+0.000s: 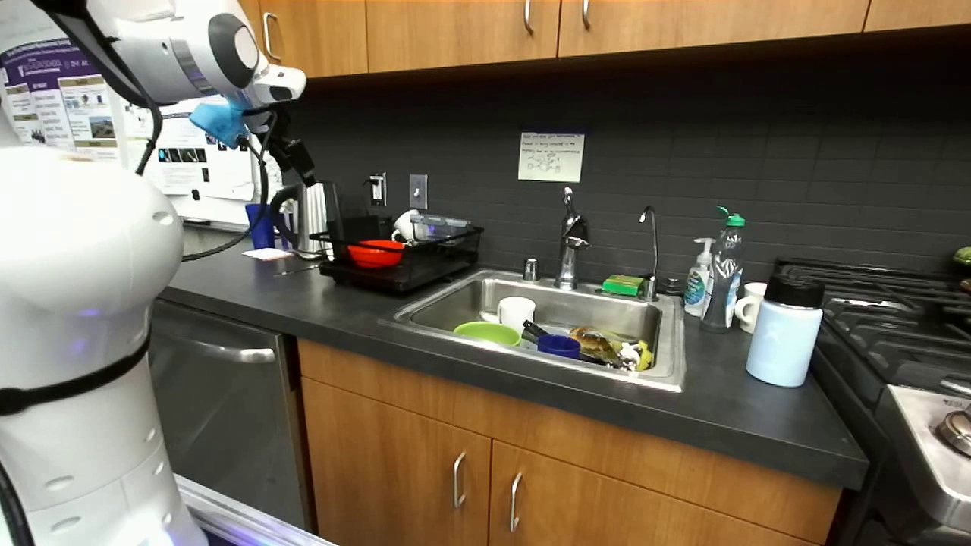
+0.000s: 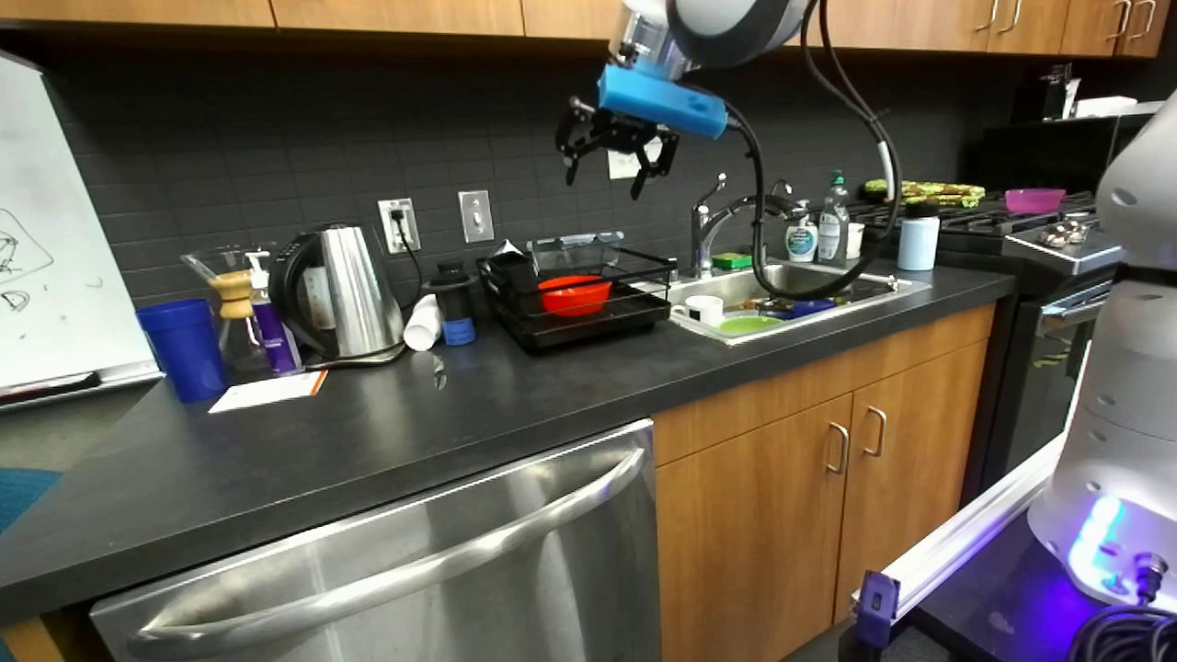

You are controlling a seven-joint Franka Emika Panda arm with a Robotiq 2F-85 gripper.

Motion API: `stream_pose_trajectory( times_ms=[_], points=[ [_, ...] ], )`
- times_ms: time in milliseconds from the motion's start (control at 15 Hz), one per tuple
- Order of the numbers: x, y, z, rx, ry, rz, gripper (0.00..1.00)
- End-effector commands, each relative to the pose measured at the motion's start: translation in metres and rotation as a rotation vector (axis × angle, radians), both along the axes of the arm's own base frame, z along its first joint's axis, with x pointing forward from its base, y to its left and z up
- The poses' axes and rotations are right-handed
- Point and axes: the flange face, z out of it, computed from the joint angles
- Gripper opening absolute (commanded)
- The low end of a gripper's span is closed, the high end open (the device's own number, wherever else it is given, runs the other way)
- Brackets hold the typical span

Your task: Put the orange bowl in the black drying rack on the right, remove the orange bowl from the drying rack and put it on the counter again

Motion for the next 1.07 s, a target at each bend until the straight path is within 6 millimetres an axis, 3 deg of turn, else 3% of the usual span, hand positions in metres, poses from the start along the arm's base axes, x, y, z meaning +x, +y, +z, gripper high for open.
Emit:
stream_pose_trajectory(
  times_ms=[0, 400, 1000],
  points=[
    [0.028, -0.01, 0.006, 0.002, -0.036, -0.097, 1.0],
    [0.062, -0.025, -0.003, -0.022, -0.06, -0.22, 1.0],
    [0.091, -0.016, -0.054, -0.096, 0.001, -0.208, 1.0]
  ],
)
